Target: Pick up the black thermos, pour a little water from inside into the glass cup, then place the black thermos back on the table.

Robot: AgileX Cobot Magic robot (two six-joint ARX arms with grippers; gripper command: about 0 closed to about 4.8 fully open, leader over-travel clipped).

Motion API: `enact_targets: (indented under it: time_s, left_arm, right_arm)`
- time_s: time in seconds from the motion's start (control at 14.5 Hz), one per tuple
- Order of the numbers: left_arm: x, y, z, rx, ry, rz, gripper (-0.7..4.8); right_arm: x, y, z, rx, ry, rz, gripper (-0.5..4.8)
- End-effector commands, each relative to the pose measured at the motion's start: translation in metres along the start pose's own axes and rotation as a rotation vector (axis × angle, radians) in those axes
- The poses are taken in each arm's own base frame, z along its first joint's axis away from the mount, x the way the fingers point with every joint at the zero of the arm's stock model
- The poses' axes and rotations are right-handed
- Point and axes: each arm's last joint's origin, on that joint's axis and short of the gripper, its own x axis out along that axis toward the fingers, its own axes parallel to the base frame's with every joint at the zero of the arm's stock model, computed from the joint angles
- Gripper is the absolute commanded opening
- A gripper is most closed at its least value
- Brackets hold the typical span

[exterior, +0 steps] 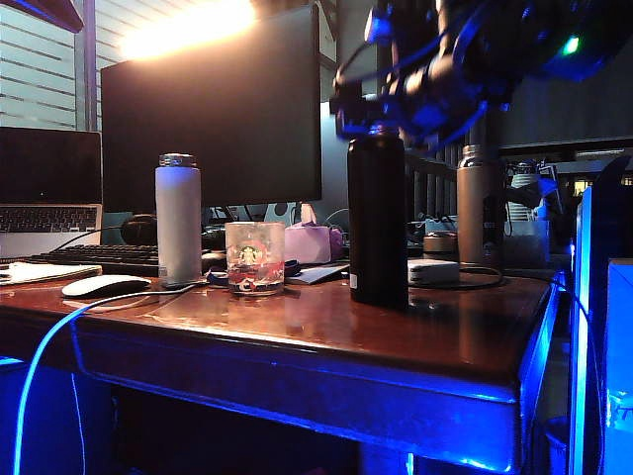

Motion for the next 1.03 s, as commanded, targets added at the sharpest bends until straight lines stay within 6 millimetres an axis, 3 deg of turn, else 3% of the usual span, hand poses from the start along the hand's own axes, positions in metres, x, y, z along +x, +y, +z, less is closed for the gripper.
enact_targets:
  time_s: [0.07, 0.14, 0.21, 0.28, 0.48, 0.69, 0.83, 0.9, 1.03]
  left_arm:
    - [-0.002, 0.000, 0.003, 0.005, -0.020, -0.001, -0.05]
    - [-0.002, 0.000, 0.003, 0.006, -0.022, 0.000, -0.05]
    - [-0.002, 0.000, 0.004, 0.008, -0.028, 0.002, -0.05]
    - [-0.002, 0.000, 0.005, 0.013, -0.043, 0.005, -0.05]
    - [-0.015, -0.002, 0.014, 0.047, -0.141, 0.032, -0.05]
    - [-0.062, -0.016, 0.026, 0.034, -0.321, 0.082, -0.05]
    - [-0.103, -0.029, 0.023, 0.046, -0.412, 0.178, -0.06]
    - [-0.128, -0.039, 0.016, 0.023, -0.445, 0.224, -0.05]
    - [-0.158, -0.054, -0.004, 0.023, -0.426, 0.232, -0.06]
  right_arm:
    - [-0.009, -0.001, 0.027, -0.001, -0.095, -0.001, 4.40]
    - [-0.019, -0.003, 0.046, 0.005, -0.146, -0.005, 3.27]
    - [-0.027, -0.005, 0.060, 0.011, -0.187, -0.024, 0.85]
    - [-0.037, -0.007, 0.075, 0.010, -0.232, -0.059, 0.08]
    - [-0.076, -0.013, 0.120, -0.083, -0.324, -0.113, -0.01]
    - [-0.132, -0.022, 0.164, -0.059, -0.409, -0.162, -0.01]
    - [-0.167, -0.028, 0.179, -0.048, -0.393, -0.220, -0.01]
    - [-0.189, -0.030, 0.182, -0.053, -0.342, -0.213, -0.01]
    - [-0.216, -0.033, 0.179, -0.058, -0.250, -0.204, -0.01]
